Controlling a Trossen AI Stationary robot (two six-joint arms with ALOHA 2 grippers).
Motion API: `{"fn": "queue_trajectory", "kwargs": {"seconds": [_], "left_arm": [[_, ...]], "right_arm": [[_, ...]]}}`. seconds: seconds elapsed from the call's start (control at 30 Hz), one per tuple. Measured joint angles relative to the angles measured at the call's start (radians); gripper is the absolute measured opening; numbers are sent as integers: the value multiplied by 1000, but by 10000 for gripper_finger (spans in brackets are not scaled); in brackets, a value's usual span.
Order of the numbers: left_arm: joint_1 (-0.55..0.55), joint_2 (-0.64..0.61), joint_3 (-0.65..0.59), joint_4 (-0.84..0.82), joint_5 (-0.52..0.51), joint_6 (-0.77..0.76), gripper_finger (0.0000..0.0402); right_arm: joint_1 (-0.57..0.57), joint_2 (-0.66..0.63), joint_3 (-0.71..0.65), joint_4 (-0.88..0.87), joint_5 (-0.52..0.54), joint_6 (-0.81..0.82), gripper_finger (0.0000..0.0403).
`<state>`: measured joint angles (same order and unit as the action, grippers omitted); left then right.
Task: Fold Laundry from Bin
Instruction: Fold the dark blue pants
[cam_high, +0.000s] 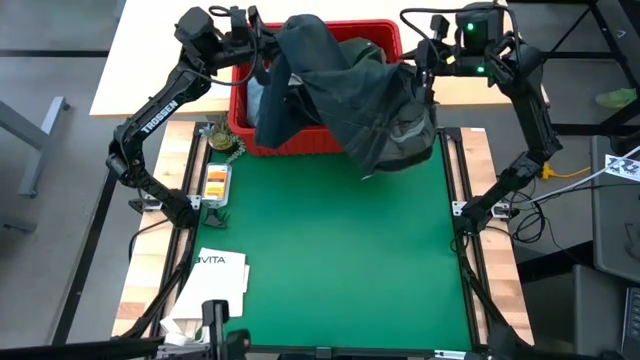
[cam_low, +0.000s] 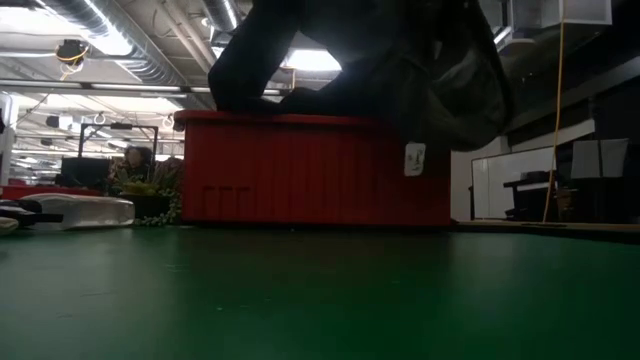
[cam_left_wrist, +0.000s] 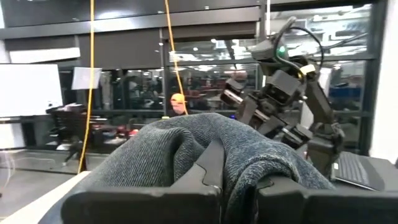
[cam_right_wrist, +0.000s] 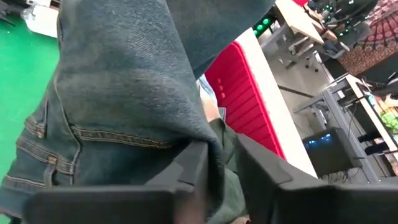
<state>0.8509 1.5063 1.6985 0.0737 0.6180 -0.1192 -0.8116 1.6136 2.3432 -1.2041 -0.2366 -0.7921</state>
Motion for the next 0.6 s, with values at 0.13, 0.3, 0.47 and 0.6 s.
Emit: {"fn": "queue_trajectory", "kwargs": {"seconds": [0.13,0.3,0.47,0.6], "left_arm": [[0,0,0,-2,-26,0,4],[0,0,0,-22,-72,10,5],[0,1,0,-47,-162,52,5],[0,1,0,-48,-251,79,5]], "right_arm": [[0,6,0,-1,26,0,136],[0,6,0,-1,167,-13,173],[0,-5,0,1,320,-58,184],[-1,-8,0,25,443,-103,182]]}}
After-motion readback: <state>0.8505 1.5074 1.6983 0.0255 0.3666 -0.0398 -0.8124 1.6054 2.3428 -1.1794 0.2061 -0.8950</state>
